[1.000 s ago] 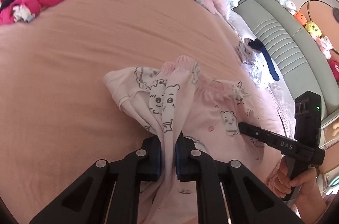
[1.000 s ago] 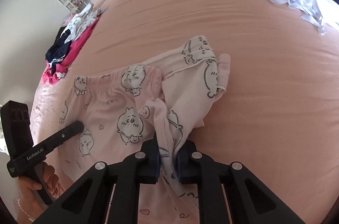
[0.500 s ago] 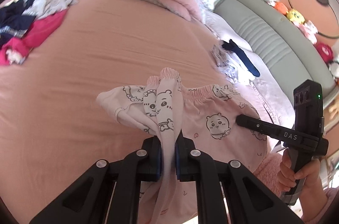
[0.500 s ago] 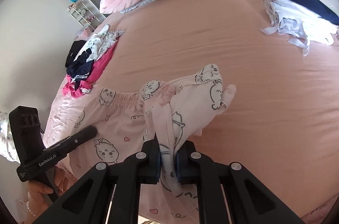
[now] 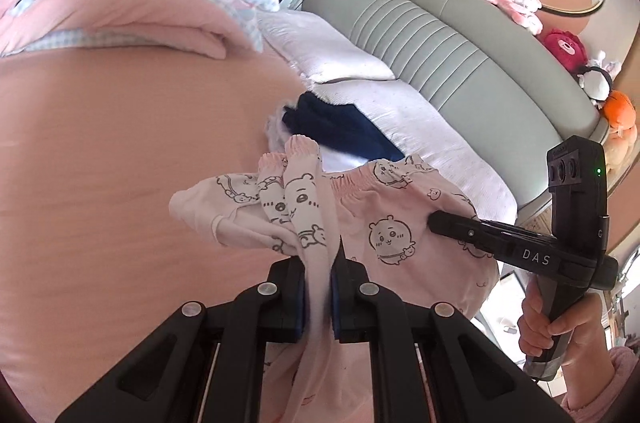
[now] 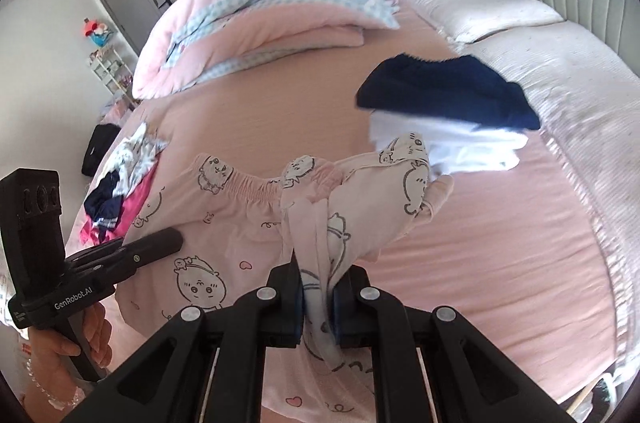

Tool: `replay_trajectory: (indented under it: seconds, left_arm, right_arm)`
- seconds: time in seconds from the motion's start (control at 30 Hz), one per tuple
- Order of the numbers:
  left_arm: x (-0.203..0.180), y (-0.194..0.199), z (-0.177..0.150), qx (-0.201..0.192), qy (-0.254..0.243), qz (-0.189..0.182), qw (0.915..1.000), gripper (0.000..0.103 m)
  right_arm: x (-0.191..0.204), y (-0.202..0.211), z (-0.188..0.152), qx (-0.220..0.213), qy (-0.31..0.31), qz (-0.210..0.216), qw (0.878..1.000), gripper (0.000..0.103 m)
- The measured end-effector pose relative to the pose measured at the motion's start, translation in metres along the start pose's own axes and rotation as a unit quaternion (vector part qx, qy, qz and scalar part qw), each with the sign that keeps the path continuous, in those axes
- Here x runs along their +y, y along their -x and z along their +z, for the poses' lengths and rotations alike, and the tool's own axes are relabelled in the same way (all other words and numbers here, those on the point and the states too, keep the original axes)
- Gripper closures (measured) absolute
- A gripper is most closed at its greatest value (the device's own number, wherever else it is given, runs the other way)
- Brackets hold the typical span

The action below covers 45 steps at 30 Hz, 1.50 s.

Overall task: Fold clothes
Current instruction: 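Carry the folded pants with both grippers onto the folded clothes stack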

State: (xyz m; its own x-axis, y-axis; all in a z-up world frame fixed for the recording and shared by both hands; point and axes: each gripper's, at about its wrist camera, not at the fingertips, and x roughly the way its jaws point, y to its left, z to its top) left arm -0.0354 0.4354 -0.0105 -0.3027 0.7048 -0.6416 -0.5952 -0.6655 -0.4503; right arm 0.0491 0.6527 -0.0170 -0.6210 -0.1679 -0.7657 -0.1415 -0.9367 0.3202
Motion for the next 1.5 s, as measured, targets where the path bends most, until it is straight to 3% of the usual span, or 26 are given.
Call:
replay_trajectory:
  seconds: [0.23,0.43,0.7,0.93,0.97,1.03,1.07,1.17,1.27,1.37,1.4,1.47,1.5]
  left_arm:
    - [-0.038,-0.06,0.096,-0.011,-0.011,-0.023,0.9996,0.095]
    - [-0.035,-0.106,0.14,-0.012,-0.004,-0.026,0.9996,0.095]
    - [-0.005,-0.179,0.145,0.014,0.021,-0.014,0.9996,0.095]
    - [0.022,-0.218,0.129,0.041,0.031,0.005,0.9987,0.092]
    - [0.026,-0.221,0.126,0.045,0.033,0.006,0.9984,0.091]
    - [0.032,-0.219,0.123,0.049,0.039,0.001,0.998,0.091]
    - [0.033,-0.215,0.123,0.044,0.039,-0.002,0.9983,0.09]
    - [0.023,-0.185,0.132,-0.017,0.014,-0.001,0.9998,0.09]
    - [0.005,-0.166,0.143,-0.074,-0.037,0.071,0.9941,0.09]
    - [-0.024,-0.164,0.146,-0.108,-0.109,0.177,0.9722,0.09]
    - [-0.031,-0.164,0.146,-0.113,-0.127,0.191,0.9668,0.09]
    - [-0.037,-0.17,0.146,-0.097,-0.139,0.136,0.9761,0.089]
    - [-0.038,-0.181,0.146,-0.07,-0.142,0.11,0.9813,0.089]
  right_arm:
    - [-0.067,0.007,0.089,-0.04,-0.022,-0.03,0.999,0.095]
    - [-0.116,-0.011,0.139,-0.048,-0.029,-0.036,0.998,0.095]
    - [-0.163,-0.072,0.167,-0.027,-0.039,-0.029,0.998,0.094]
    - [-0.188,-0.123,0.149,0.002,-0.036,-0.054,0.998,0.092]
    - [-0.194,-0.127,0.146,0.005,-0.045,-0.049,0.998,0.09]
    - [-0.205,-0.134,0.141,0.01,-0.064,-0.04,0.997,0.077]
    - [-0.21,-0.133,0.14,0.008,-0.075,-0.035,0.997,0.07]
    - [-0.218,-0.113,0.14,-0.018,-0.101,-0.04,0.994,0.068]
    - [-0.217,-0.081,0.148,-0.067,-0.104,-0.092,0.988,0.068]
    - [-0.202,-0.06,0.156,-0.106,-0.074,-0.135,0.982,0.068]
    - [-0.192,-0.058,0.159,-0.11,-0.053,-0.132,0.984,0.068]
    - [-0.168,-0.065,0.166,-0.102,-0.003,-0.118,0.988,0.068]
    - [-0.155,-0.072,0.168,-0.092,0.024,-0.111,0.989,0.068]
